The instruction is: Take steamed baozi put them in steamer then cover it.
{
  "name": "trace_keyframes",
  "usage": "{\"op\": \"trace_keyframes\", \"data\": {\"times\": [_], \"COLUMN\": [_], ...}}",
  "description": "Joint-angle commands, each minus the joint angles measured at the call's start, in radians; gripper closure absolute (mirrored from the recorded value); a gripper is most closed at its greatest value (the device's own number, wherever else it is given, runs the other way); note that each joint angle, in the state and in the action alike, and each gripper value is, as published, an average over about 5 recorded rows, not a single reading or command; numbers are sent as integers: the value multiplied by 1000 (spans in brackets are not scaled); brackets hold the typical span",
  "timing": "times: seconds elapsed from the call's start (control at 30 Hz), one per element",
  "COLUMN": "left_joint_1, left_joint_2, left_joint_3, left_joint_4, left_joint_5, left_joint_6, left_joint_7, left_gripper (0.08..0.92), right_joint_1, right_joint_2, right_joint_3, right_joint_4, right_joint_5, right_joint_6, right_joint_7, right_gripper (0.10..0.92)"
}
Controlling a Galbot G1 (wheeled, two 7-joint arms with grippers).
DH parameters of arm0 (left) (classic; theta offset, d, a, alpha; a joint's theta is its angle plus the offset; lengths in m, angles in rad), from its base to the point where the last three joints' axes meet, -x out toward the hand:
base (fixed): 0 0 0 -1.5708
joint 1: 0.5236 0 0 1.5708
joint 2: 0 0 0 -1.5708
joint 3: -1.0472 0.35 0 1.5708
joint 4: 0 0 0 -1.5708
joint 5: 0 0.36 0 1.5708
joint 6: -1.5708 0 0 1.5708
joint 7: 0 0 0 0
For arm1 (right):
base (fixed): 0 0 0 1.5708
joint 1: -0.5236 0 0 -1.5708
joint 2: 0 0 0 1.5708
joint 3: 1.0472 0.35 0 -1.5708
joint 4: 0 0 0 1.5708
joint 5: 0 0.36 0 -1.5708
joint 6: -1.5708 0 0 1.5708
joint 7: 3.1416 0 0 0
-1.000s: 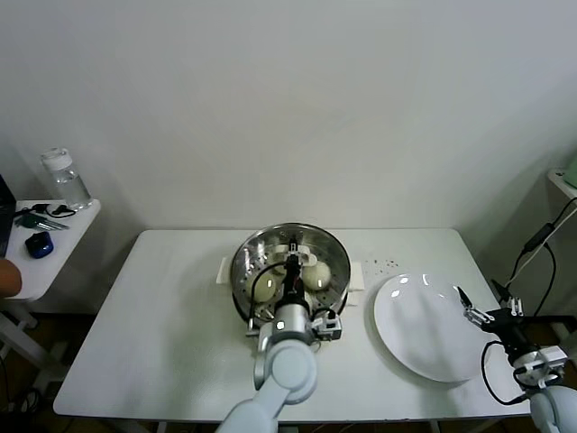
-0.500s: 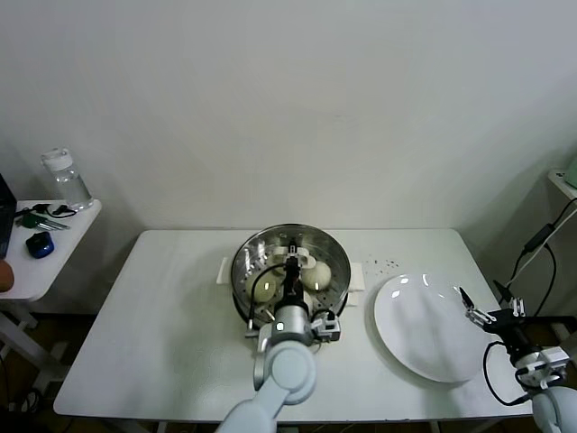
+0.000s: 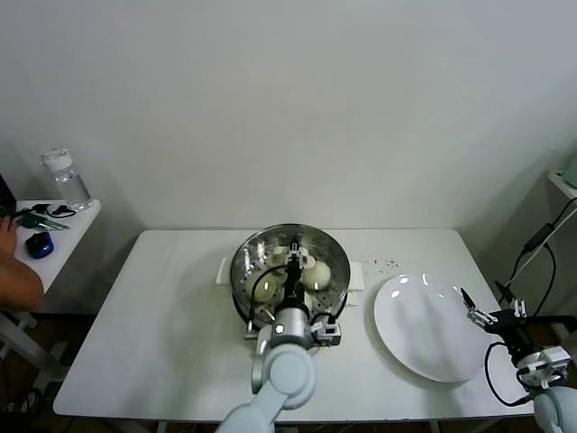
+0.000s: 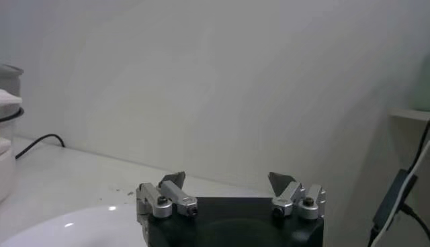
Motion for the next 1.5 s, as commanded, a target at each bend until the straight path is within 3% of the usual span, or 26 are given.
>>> {"op": "trace_keyframes", "data": {"times": [0.03, 0.4, 0.57, 0.83, 1.07, 1.3, 1.5], "left_joint_1": [34, 128, 194, 303, 379, 413, 414], "left_joint_2": [34, 99, 122, 147, 135, 93, 77], "left_joint_3": [-2, -27, -68, -224, -373, -542, -622], "left_joint_4": [-94, -248, -318, -395, -398, -314, -217], "left_joint_5": [-11, -56, -100, -350, -818, -1273, -1518], "left_joint_6": [0, -5, -18, -97, -215, -402, -500], "left_joint_7": [18, 21, -6, -199, -341, -461, -497], "left_gripper": [594, 273, 184, 177, 177, 177, 177], "right_joint_1": [4, 8, 5, -4, -7, -6, -8], "right_joint_2": [0, 0, 2, 11, 22, 31, 40], "right_joint_3": [-3, -9, -7, -9, -16, -29, -31], "right_joint_4": [3, 22, 42, 61, 64, 71, 73], "right_joint_5": [-15, -72, -53, -38, -41, -40, -38], "right_joint_6": [-22, -91, -101, -104, -100, -95, -92], "right_joint_7": [6, 52, 56, 54, 47, 47, 46], "right_gripper": [203, 203, 203, 203, 203, 203, 203]}}
